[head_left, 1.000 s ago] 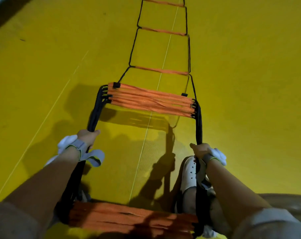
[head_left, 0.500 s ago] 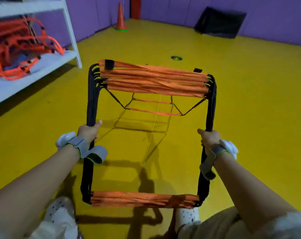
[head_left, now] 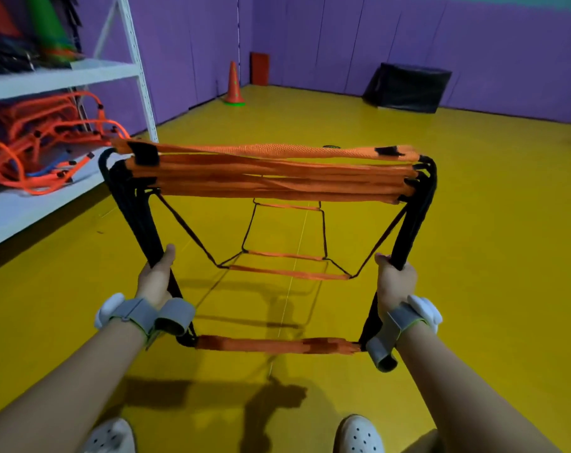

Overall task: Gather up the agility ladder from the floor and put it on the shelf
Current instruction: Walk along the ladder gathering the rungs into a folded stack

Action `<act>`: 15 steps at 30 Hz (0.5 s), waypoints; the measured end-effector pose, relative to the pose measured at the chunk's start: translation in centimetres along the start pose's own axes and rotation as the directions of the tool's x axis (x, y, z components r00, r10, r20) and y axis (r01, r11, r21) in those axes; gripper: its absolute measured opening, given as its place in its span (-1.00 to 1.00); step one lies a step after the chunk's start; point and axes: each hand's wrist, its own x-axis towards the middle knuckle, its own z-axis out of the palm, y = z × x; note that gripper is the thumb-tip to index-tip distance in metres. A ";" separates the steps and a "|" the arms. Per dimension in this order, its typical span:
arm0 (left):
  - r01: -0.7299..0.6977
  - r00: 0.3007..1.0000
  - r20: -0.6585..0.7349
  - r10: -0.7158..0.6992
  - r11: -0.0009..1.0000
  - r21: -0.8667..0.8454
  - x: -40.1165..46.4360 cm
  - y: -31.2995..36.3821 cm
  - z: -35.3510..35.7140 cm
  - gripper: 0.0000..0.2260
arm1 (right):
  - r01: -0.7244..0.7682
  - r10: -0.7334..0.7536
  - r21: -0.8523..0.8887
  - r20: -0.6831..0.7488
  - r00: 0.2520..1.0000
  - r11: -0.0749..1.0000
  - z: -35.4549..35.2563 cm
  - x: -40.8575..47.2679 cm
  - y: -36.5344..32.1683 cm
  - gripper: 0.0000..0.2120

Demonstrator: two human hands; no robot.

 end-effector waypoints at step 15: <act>-0.145 0.983 0.070 0.172 0.947 -0.285 -0.5 -0.7 1.6 -0.54 | 0.018 0.006 0.187 -0.127 0.992 0.982 -2.1 0.8 -0.4 -0.84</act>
